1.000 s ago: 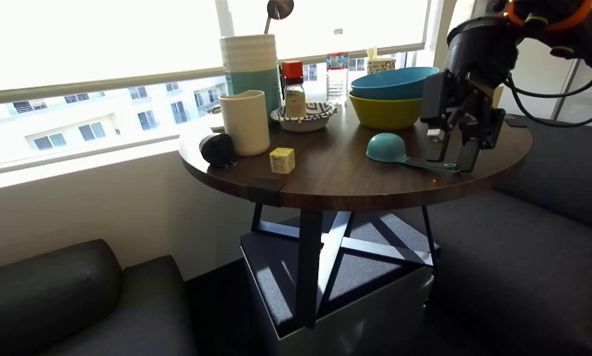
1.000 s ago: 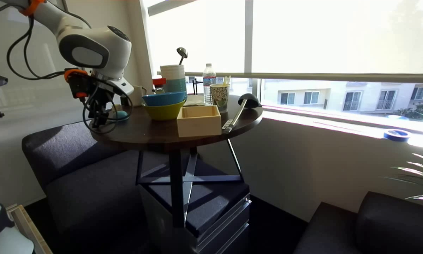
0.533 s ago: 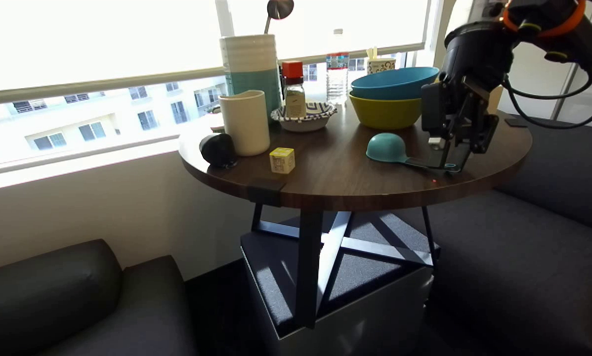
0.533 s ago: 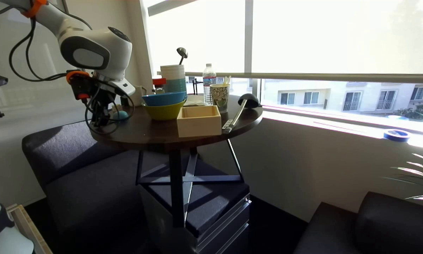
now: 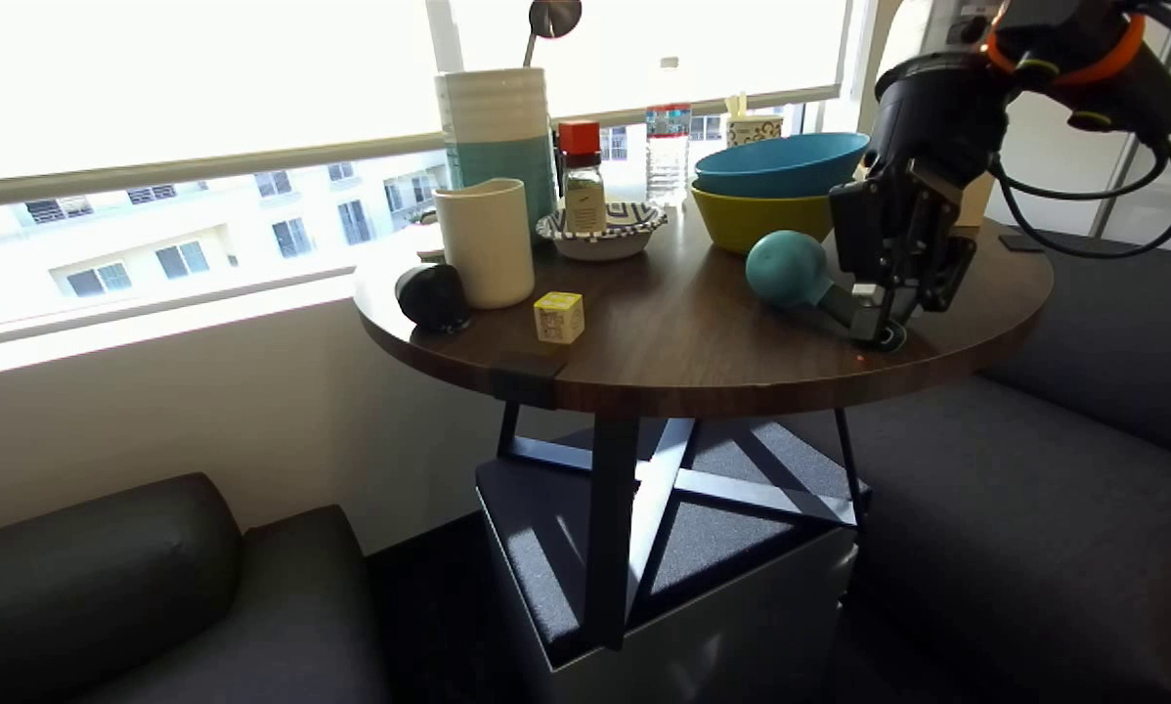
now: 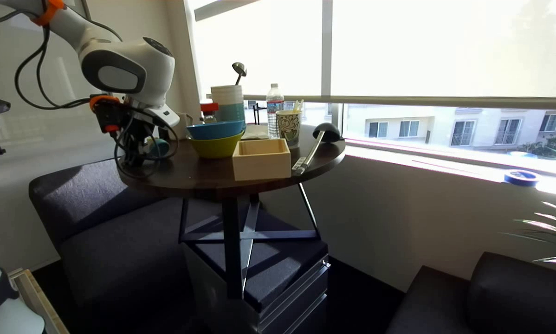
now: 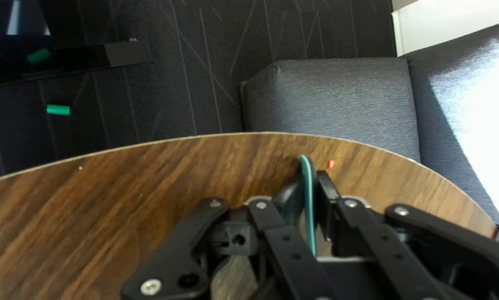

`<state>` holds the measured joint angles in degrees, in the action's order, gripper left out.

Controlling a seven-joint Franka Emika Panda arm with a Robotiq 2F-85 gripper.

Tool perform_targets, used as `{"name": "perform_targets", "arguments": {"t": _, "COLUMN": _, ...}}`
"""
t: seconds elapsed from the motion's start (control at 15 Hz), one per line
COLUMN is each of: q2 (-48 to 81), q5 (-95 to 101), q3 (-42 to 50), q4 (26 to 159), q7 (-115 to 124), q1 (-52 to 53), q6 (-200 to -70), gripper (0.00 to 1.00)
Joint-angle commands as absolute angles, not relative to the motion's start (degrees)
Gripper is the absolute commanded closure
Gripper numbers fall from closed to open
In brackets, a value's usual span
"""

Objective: Turn the measuring cup upright.

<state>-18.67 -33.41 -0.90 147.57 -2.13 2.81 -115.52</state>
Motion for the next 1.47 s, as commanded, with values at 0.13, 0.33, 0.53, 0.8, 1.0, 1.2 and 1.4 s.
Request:
{"name": "perform_targets", "arguments": {"t": 0.13, "q2": -18.4, "q5": -32.6, "q3": -1.1, "q4": 147.3, "q7": -1.9, "q1": 2.9, "q6": -117.2, "gripper": 0.97}}
{"name": "perform_targets", "arguments": {"t": 0.33, "q2": -21.3, "q5": -28.2, "q3": -2.5, "q4": 147.4, "q7": 1.3, "q1": 2.4, "q6": -118.5, "gripper": 0.97}}
{"name": "perform_targets", "arguments": {"t": 0.53, "q2": -23.2, "q5": -19.2, "q3": -4.2, "q4": 146.7, "q7": 5.4, "q1": 1.8, "q6": -119.8, "gripper": 0.97}}
{"name": "perform_targets", "arguments": {"t": 0.8, "q2": -25.0, "q5": -7.4, "q3": -7.1, "q4": 145.3, "q7": 10.3, "q1": 1.7, "q6": -119.1, "gripper": 0.97}}
{"name": "perform_targets", "arguments": {"t": 1.0, "q2": -25.3, "q5": 1.6, "q3": -9.7, "q4": 145.3, "q7": 12.9, "q1": 1.7, "q6": -119.1, "gripper": 0.97}}
{"name": "perform_targets", "arguments": {"t": 1.2, "q2": -24.9, "q5": 9.6, "q3": -11.8, "q4": 146.0, "q7": 15.2, "q1": 1.7, "q6": -119.8, "gripper": 0.97}}
{"name": "perform_targets", "arguments": {"t": 1.4, "q2": -25.0, "q5": 14.9, "q3": -13.0, "q4": 146.7, "q7": 17.0, "q1": 2.1, "q6": -119.7, "gripper": 0.97}}
